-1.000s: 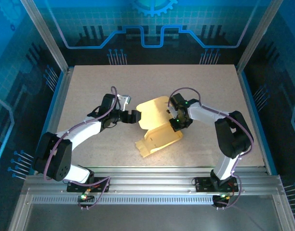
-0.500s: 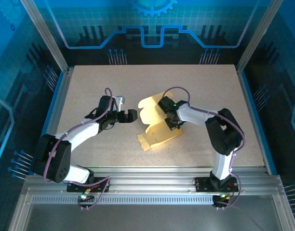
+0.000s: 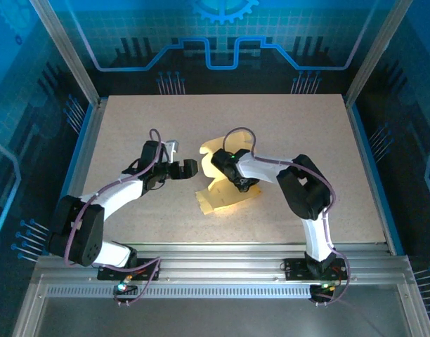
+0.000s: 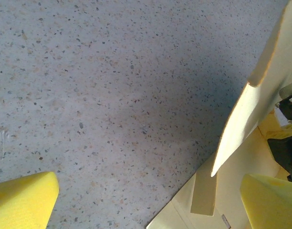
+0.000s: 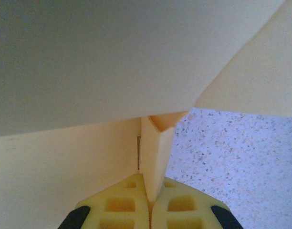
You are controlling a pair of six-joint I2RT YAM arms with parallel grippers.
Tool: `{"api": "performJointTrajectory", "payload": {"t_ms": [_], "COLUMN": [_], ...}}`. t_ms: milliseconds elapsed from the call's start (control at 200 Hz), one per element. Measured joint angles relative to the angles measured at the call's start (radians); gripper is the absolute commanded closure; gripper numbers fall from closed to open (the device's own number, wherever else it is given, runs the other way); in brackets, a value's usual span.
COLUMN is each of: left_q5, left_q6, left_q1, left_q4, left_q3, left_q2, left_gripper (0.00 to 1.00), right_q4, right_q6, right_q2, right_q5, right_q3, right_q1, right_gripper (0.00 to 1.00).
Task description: Fold the paper box
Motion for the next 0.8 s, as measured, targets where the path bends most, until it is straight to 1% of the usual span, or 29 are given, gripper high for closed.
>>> {"api": "performJointTrajectory", "payload": {"t_ms": [90,190,240,340,435,510,655,800], "left_q5": [0.000,0.000,0.001,0.001,0.008,0.009,0.009,0.009], "left_q6": [0.000,0.000,0.000,0.000,0.000,0.000,0.000,0.000], "left_q1": [0.001,0.001,0.001,0.001,0.001,0.001,0.001,0.001], "left_q4": [0.006,0.006,0.006,0.006,0.006,0.006,0.006,0.006], "left_q3": [-0.002,-0.003,-0.003,-0.003,-0.003,-0.003,-0.003,-0.003], "left_q2": [0.000,0.000,0.000,0.000,0.000,0.000,0.000,0.000], "left_gripper": [0.01,0.01,0.01,0.01,0.01,0.01,0.01,0.01], "right_q4": [-0.004,0.015,0.037,0.083,0.108,0.115,0.124,0.129], "right_q6": [0.008,0.005,-0.002,-0.023,-0.038,-0.052,-0.067,-0.072], "right_q2": [0.003,-0.015,-0.039,-0.098,-0.134,-0.151,-0.206,-0.259], "right_q5": [0.017,0.004,-0.030,-0.153,-0.264,-0.316,-0.377,-0.416], "right_q3": [0.001,-0.016,-0.036,-0.075,-0.095,-0.103,-0.127,-0.158], "right_q1": [0.005,0.002,-0.008,-0.048,-0.092,-0.114,-0.127,-0.138], "right_gripper": [1.00,1.00,0.91,0.81,0.76,0.73,0.65,0.64]}}
